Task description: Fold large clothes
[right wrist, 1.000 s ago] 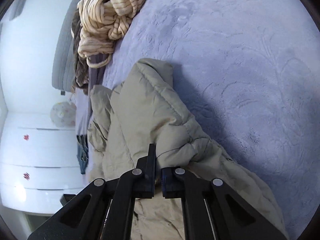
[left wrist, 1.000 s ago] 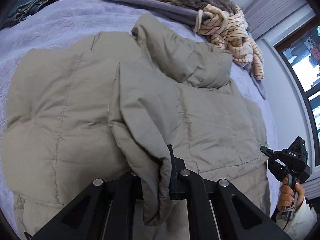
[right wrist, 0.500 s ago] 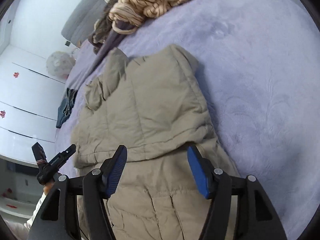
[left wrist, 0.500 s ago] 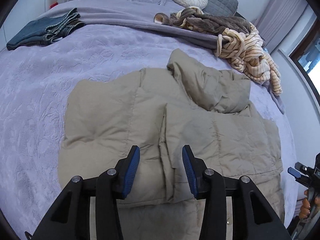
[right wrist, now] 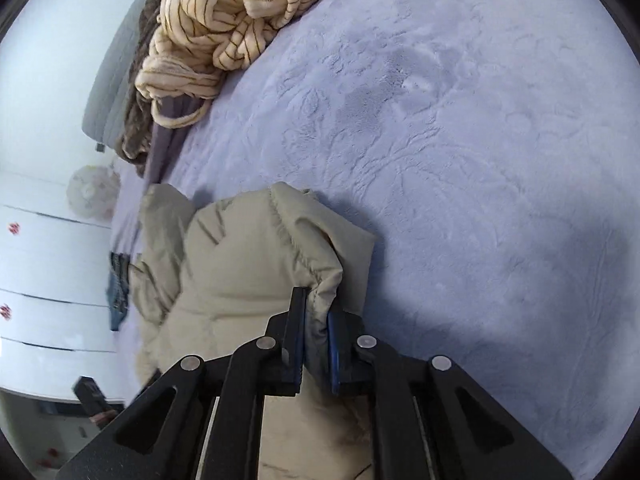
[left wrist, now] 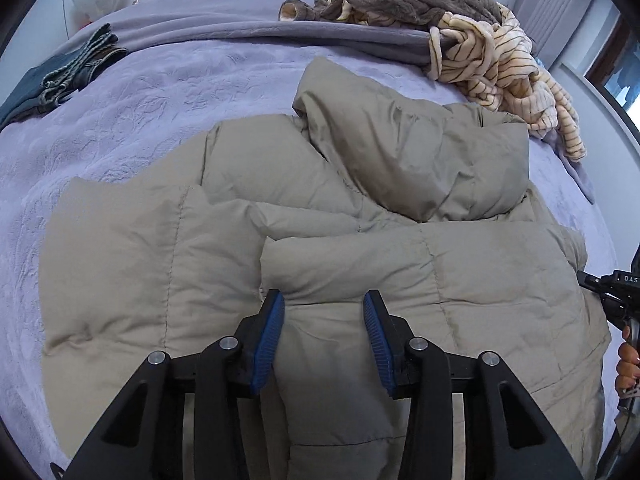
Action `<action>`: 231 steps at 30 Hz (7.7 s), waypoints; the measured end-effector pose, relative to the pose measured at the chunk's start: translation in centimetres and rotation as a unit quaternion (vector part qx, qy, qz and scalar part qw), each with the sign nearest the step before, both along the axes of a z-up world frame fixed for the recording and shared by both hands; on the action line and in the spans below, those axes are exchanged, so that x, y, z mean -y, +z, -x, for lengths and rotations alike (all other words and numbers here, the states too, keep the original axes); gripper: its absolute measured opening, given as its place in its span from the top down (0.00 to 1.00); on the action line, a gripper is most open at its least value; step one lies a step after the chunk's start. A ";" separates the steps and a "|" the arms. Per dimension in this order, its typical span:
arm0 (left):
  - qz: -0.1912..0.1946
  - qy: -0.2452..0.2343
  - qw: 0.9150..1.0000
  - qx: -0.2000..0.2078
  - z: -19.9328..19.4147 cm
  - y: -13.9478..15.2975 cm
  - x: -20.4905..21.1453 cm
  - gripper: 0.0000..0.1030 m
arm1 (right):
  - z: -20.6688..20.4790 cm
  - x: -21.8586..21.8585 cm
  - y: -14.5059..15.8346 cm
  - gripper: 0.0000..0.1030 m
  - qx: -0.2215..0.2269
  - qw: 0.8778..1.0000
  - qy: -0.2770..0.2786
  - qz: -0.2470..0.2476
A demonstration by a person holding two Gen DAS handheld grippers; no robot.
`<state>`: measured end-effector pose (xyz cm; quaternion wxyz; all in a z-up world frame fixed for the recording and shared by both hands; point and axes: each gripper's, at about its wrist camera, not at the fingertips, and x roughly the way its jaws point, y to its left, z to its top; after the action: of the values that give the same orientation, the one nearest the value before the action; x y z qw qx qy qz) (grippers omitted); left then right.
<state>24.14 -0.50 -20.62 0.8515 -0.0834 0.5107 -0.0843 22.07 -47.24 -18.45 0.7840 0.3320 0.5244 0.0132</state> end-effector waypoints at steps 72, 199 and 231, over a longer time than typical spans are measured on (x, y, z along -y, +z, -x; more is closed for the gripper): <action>-0.102 0.042 0.986 -0.129 24.3 8.2 0.1 0.00 | 21.8 -9.0 8.7 0.00 -0.107 0.979 0.152 0.080; 0.021 0.078 0.995 0.049 -4.8 3.8 -8.2 0.24 | -7.6 -9.0 4.8 0.70 0.033 0.997 0.057 0.039; -0.069 0.071 0.994 0.046 -7.9 1.1 -9.5 0.61 | -8.3 -8.5 4.0 1.00 0.011 0.979 0.101 0.178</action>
<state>32.08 9.05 -19.52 0.8819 -0.0561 0.4681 0.0078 30.42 -38.72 -14.45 0.8310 0.1322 0.5403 0.0025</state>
